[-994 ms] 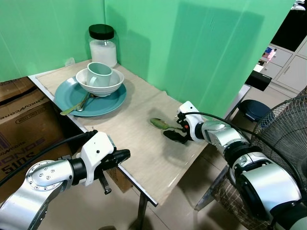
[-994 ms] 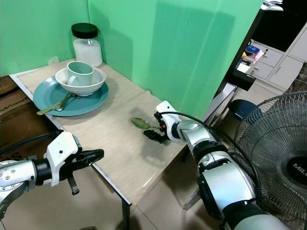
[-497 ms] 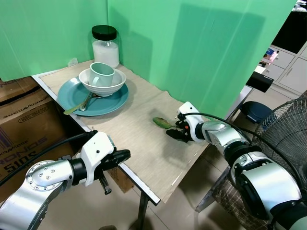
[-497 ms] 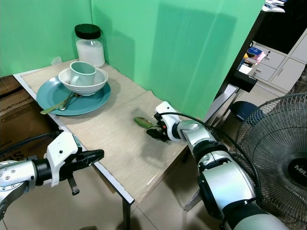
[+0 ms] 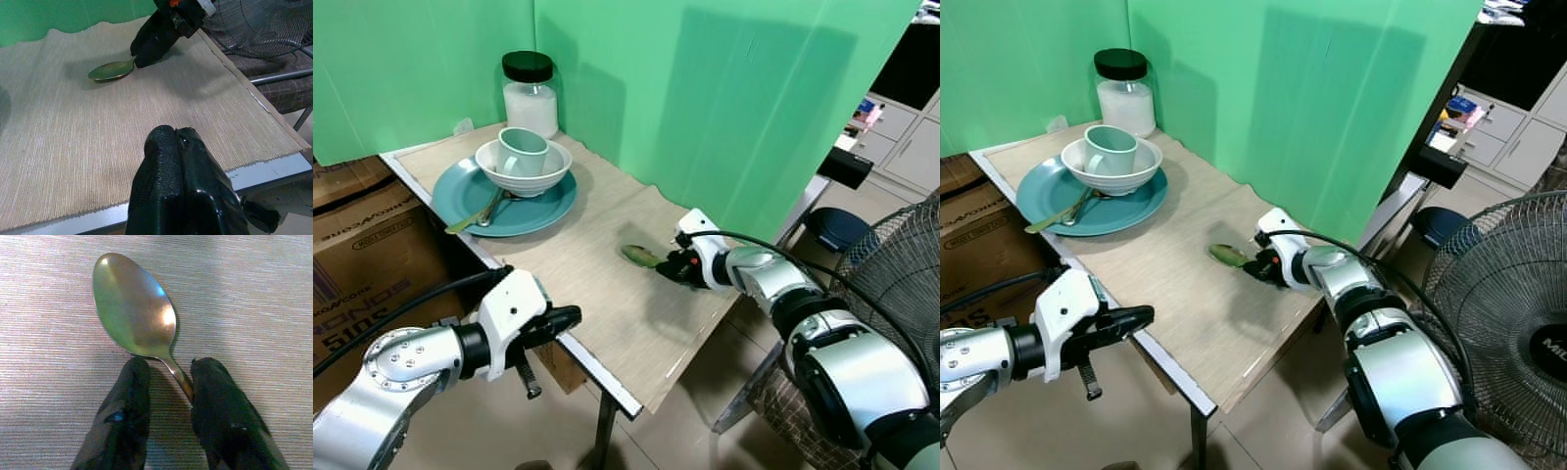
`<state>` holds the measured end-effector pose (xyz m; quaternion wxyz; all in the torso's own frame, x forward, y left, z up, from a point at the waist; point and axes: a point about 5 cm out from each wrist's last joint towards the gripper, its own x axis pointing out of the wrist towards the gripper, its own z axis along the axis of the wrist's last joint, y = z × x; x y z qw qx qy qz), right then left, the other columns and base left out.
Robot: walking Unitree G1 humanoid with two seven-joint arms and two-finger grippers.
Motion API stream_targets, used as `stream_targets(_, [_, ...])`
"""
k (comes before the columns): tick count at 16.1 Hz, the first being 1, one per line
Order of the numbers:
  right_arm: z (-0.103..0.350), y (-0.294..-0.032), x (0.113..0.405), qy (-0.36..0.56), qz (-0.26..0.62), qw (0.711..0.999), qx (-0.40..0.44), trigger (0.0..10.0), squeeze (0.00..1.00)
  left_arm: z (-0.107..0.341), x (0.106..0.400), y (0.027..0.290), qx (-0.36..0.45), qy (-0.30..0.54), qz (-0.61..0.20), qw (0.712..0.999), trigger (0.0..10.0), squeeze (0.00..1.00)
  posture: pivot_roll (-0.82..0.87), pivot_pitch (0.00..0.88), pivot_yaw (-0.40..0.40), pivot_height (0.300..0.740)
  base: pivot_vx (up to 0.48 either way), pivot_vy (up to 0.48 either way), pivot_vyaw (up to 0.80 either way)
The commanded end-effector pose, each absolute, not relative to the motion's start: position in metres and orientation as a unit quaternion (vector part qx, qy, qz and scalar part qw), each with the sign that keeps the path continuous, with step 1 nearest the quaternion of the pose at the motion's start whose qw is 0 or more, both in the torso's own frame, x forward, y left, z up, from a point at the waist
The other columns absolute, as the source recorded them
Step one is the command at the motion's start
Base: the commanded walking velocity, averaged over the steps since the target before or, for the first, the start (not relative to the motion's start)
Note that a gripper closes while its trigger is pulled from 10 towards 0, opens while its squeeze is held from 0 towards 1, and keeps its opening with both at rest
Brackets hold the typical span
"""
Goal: Setting the table
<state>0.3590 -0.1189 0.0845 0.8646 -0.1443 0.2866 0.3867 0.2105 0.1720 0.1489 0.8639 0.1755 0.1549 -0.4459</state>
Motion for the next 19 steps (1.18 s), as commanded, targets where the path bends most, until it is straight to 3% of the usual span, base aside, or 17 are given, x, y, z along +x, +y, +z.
stream_targets(1, [0.078,-0.131,0.356,0.31,0.375,0.862,-0.145,0.0,0.0,0.151,0.209,0.169,0.18,0.153,-0.456,0.858,10.0,0.0,0.15,0.0,-0.112,0.74,0.0,0.0,0.0])
stream_targets(12, [0.083,-0.132,0.358,0.292,0.387,0.861,-0.151,0.0,0.0,0.149,0.211,0.166,0.178,0.16,-0.462,0.854,10.0,0.0,0.14,0.0,-0.101,0.74,0.0,0.0,0.0])
stream_targets(19, [0.134,-0.132,0.377,0.192,0.425,0.877,-0.111,0.0,0.0,0.15,0.215,0.164,0.169,0.146,-0.453,0.863,10.0,0.0,0.13,0.0,-0.109,0.74,0.0,0.0,0.0])
